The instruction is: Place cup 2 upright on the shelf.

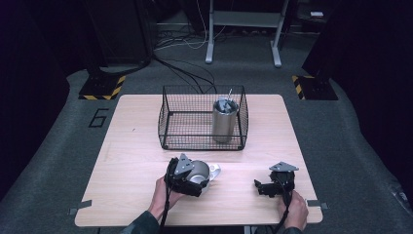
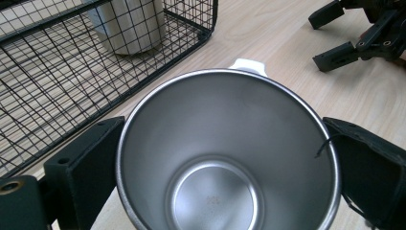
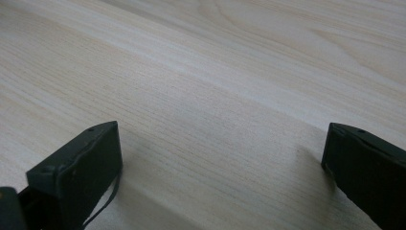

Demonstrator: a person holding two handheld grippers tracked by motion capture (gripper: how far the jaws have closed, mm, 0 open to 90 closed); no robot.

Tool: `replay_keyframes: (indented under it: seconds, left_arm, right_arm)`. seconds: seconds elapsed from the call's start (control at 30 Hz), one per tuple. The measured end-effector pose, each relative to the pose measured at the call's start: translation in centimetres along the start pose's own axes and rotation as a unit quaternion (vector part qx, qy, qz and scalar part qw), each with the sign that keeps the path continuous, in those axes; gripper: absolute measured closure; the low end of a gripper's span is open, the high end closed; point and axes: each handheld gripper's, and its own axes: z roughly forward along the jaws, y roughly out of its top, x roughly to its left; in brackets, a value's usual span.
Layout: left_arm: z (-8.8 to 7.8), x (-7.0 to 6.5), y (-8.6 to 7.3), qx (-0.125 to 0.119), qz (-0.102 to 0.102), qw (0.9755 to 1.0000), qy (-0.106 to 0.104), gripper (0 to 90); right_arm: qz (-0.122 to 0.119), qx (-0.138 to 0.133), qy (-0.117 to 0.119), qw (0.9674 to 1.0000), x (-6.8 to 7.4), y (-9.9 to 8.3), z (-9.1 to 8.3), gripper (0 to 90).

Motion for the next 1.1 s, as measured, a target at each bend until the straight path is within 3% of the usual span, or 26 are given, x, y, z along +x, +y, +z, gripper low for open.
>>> replay_keyframes:
  seconds: [0.8,1.1]
  left_arm:
    - [0.53,-0.23,-0.23,0.001,0.004,1.0,0.006,6.0]
    - [-0.26,0.25,-0.25,-0.002,0.001,0.9999,0.012,6.0]
  right_arm:
    - [0.0,-0.001,0.0,1.0,0.0,0.0,0.0,0.0]
    - [0.0,0.0,0.0,1.0,0.01,0.0,0.0,0.0]
